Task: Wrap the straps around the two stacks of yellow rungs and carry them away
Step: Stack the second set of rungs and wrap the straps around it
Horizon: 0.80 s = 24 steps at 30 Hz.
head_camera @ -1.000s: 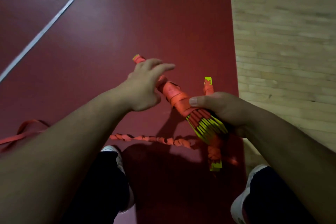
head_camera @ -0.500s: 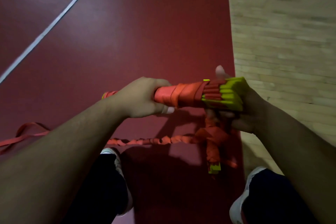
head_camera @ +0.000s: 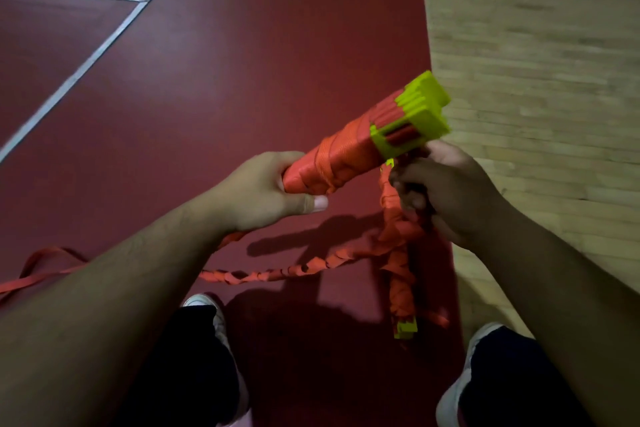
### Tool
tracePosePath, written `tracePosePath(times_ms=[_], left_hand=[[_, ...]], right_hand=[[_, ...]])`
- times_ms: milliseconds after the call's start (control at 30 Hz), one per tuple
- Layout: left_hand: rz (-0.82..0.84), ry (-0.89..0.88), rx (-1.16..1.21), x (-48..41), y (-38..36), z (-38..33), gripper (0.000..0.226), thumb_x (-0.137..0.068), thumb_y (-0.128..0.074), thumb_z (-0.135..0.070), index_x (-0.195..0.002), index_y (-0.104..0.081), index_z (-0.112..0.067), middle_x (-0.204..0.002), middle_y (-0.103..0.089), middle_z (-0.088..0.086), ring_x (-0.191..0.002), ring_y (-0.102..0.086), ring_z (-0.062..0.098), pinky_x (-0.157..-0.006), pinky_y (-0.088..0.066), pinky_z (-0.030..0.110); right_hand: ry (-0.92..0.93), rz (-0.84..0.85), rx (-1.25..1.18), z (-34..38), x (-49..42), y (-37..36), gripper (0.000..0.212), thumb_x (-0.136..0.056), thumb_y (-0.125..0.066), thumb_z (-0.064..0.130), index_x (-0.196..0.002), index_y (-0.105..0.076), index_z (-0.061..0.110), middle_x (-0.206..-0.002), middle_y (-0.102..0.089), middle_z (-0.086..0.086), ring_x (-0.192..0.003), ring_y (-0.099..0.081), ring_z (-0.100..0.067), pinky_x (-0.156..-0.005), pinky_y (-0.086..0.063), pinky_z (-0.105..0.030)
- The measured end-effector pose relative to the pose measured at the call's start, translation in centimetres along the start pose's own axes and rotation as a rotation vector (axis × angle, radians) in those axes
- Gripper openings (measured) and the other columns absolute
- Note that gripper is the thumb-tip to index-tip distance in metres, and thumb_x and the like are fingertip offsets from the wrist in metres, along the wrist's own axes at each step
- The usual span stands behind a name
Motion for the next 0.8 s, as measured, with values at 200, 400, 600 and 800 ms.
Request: tracePosePath(times_ms=[200, 400, 600, 800], left_hand=[[-0.199, 0.056, 0.216, -0.3, 1.5, 0.9, 0.022, -0.069, -0.077, -0.048, -0.078, -0.065, -0.032, -0.067, -0.062, -0.014, -0.062, -0.053, 0.005, -0.069, -0.047, 0.033], [-0.113, 0.045, 0.278, -0.5, 0.4, -0.4, 0.056, -0.073, -0.068, -0.068, -0.111, -0.057, -0.029, -0.092, -0.063, -0.010, -0.082, -0.056, 0.005, -0.082, -0.052, 0.040], [-0.078, 0.144, 0.317, -0.2, -0.1, -0.7, 0.068, -0.068, -0.053, -0.078, -0.117, -0.056, -0.030, -0.097, -0.065, -0.006, -0.085, -0.059, 0.010, -0.085, -0.052, 0.043], [-0.113, 0.152, 0.102, -0.4, 0.5, -0.1, 0.090, -0.053, -0.067, -0.089, -0.103, -0.061, -0.013, -0.087, -0.068, 0.010, -0.074, -0.062, 0.017, -0.075, -0.054, 0.048]], right_hand=[[0.029, 0.007, 0.124, -0.1, 0.5, -0.1, 0.029, -0.081, -0.044, -0.002, -0.078, -0.070, 0.012, -0.066, -0.063, -0.005, -0.065, -0.058, -0.022, -0.062, -0.046, -0.032], [0.140, -0.026, 0.168, 0.8, 1.0, -1.0, 0.033, -0.072, -0.047, -0.002, -0.087, -0.071, 0.014, -0.066, -0.067, -0.005, -0.071, -0.068, -0.020, -0.065, -0.052, -0.027], [0.243, -0.053, 0.162, 1.6, 1.2, -0.6, 0.025, -0.071, -0.049, 0.008, -0.085, -0.067, 0.017, -0.060, -0.049, -0.003, -0.056, -0.043, -0.020, -0.055, -0.036, -0.036], [0.348, -0.136, 0.270, 2.5, 1.7, -0.7, 0.016, -0.081, -0.061, 0.034, -0.094, -0.070, 0.032, -0.059, -0.052, 0.013, -0.056, -0.048, -0.010, -0.059, -0.040, -0.032]])
Point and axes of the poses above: each hand's wrist, its own x-axis away from the middle knuckle, its own y-axis out of the back of the hand, z = x × y, the point moved 5 cm from there along -x, towards the middle knuckle
